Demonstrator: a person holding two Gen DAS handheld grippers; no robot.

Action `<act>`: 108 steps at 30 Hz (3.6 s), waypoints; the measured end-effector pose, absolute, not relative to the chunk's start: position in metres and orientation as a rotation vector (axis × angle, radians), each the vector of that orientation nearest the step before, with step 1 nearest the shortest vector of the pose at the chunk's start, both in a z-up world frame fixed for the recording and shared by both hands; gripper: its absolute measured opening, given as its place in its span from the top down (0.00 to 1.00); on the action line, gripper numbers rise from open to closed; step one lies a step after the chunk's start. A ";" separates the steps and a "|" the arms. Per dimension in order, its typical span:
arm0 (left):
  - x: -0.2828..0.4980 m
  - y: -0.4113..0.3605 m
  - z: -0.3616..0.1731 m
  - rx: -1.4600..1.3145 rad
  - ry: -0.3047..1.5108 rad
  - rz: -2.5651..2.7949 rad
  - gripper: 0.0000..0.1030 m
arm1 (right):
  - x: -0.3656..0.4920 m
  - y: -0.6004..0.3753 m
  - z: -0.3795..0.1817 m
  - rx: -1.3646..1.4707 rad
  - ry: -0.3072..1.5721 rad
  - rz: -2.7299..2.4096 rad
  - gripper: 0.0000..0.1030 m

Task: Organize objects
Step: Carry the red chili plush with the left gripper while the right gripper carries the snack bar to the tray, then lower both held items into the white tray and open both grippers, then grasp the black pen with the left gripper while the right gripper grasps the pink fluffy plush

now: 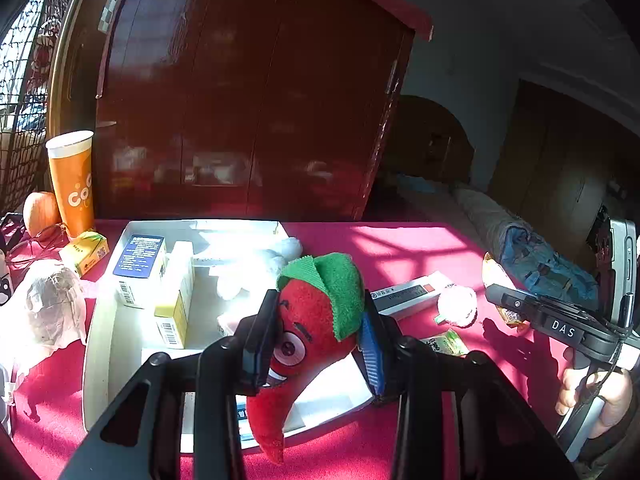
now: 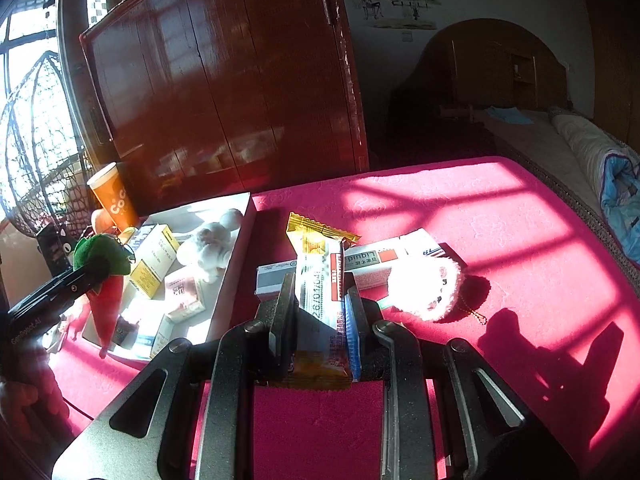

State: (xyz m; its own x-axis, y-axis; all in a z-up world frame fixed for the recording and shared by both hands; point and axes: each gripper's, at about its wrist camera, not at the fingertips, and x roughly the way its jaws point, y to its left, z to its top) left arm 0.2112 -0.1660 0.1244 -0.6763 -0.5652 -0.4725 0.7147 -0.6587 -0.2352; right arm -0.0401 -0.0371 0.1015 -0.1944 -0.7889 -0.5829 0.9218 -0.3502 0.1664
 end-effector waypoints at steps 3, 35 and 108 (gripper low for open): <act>0.222 -0.174 0.124 0.452 0.541 -2.271 0.63 | -0.030 -0.047 0.105 0.693 0.280 -1.780 0.80; 0.284 -0.265 0.086 0.535 0.512 -1.917 0.59 | 0.083 -0.216 0.078 0.791 0.400 -1.471 0.80; 0.038 -0.092 0.023 1.434 0.295 -2.505 0.10 | -0.189 0.006 0.002 1.093 -0.040 -1.863 0.37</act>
State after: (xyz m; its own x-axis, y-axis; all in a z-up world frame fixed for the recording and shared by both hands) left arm 0.0377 -0.0917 0.0226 -0.4899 -0.1061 -0.8653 0.3042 -0.9510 -0.0555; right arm -0.1894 0.0062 0.0021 -0.1578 -0.7313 -0.6635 0.7021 -0.5556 0.4454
